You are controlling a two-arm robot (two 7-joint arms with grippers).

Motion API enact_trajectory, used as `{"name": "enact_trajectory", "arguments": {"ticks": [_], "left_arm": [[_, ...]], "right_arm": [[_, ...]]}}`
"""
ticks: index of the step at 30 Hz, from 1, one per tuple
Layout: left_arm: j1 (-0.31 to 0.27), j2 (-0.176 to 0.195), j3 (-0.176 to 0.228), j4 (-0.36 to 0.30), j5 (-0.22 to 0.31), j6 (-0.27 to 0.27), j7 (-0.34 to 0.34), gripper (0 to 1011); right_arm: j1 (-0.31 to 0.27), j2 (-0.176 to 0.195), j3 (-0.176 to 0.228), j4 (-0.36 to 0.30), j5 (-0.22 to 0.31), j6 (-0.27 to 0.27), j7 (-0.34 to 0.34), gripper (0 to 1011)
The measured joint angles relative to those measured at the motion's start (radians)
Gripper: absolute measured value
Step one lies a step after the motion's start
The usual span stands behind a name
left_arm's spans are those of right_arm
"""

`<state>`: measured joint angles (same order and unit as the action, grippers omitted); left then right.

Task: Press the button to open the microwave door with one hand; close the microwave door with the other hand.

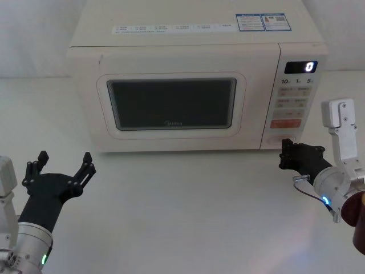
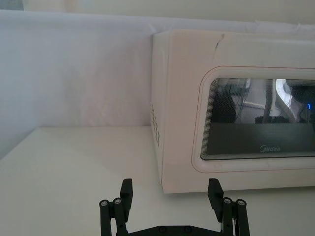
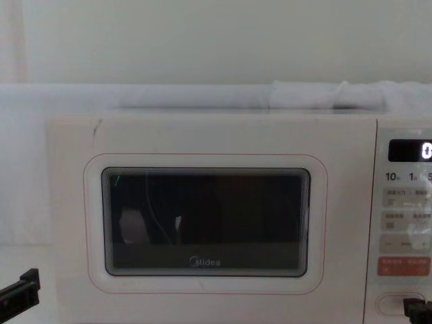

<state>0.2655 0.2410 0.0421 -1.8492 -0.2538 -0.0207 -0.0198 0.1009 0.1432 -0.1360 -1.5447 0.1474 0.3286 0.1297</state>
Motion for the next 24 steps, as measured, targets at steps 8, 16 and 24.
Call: {"name": "enact_trajectory", "arguments": {"ticks": [8, 16, 24], "left_arm": [[0.0, 0.0, 0.0, 0.0, 0.0, 0.0, 0.0, 1001], [0.0, 0.0, 0.0, 0.0, 0.0, 0.0, 0.0, 1001], [0.0, 0.0, 0.0, 0.0, 0.0, 0.0, 0.0, 1001]], "right_arm": [[0.004, -0.006, 0.002, 0.007, -0.007, -0.002, 0.0, 0], [0.014, -0.013, 0.001, 0.023, -0.013, -0.006, 0.0, 0], [0.03, -0.021, -0.001, 0.042, -0.021, -0.013, 0.0, 0]]}}
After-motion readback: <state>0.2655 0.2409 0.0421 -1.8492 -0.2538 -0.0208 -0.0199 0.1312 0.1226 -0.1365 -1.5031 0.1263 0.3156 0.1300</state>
